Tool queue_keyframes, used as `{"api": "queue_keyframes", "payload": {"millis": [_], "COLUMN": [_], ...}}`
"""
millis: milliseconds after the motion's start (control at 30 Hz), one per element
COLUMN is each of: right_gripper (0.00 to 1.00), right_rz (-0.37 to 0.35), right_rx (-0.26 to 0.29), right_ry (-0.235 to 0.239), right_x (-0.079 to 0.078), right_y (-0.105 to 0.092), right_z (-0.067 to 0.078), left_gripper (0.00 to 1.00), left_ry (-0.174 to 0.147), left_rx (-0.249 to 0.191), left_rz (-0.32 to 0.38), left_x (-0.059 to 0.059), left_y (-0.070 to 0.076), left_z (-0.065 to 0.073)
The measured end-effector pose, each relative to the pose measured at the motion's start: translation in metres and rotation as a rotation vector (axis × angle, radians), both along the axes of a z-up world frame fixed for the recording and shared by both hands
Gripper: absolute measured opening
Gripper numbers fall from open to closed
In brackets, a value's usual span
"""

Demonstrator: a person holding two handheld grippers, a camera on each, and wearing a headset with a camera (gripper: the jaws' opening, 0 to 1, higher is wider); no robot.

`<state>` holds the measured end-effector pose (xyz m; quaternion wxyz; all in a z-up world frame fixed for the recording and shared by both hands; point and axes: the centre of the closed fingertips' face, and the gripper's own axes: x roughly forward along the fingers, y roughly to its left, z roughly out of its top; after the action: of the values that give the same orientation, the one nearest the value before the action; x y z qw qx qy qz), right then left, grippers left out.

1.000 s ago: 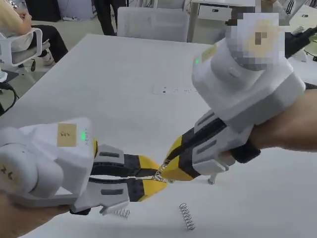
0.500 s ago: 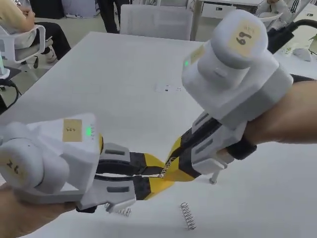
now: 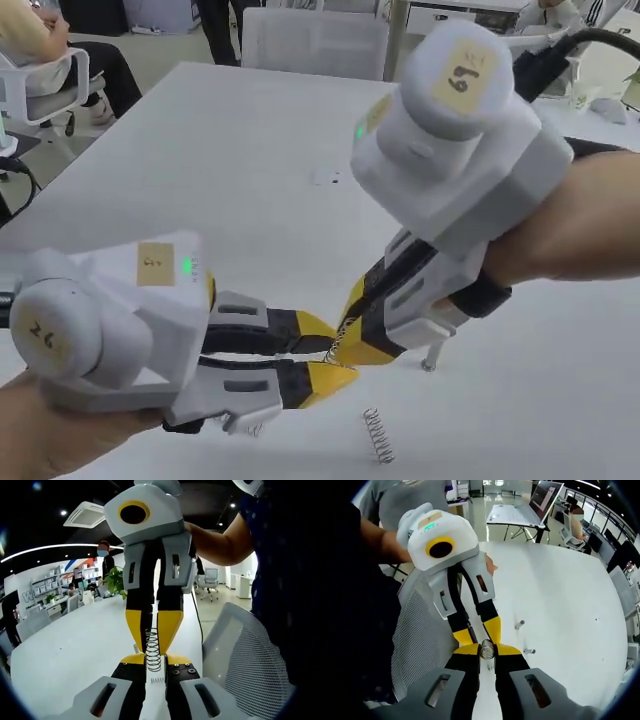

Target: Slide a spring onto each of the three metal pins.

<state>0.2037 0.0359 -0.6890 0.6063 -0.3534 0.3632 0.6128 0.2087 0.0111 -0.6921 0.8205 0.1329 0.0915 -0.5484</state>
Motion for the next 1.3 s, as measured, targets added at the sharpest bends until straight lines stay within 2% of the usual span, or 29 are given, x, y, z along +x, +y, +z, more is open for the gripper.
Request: {"api": "queue_keyframes", "payload": {"millis": [333, 667, 933, 1133, 1300], "right_gripper": [0.08, 0.08, 0.08, 0.08, 0.08], "right_rz": [-0.011, -0.045, -0.071, -0.085, -0.105], "right_rx": [-0.010, -0.014, -0.014, -0.017, -0.017], "right_ry": [-0.008, -0.021, -0.027, -0.033, -0.039], "right_x": [0.004, 0.016, 0.022, 0.025, 0.030], "right_y": [-0.005, -0.019, -0.029, -0.033, -0.039], "right_z": [0.003, 0.005, 0.007, 0.006, 0.007], "left_gripper": [0.14, 0.22, 0.29, 0.39, 0.46], "left_ry": [0.039, 0.075, 0.101, 0.102, 0.097], "left_rx": [-0.007, -0.012, -0.003, -0.004, 0.030], "left_rz": [0.019, 0.076, 0.160, 0.200, 0.220], "left_x": [0.002, 0.009, 0.015, 0.017, 0.019], "left_y": [0.007, 0.029, 0.058, 0.070, 0.078], "left_z": [-0.004, -0.009, -0.021, -0.030, -0.046]}}
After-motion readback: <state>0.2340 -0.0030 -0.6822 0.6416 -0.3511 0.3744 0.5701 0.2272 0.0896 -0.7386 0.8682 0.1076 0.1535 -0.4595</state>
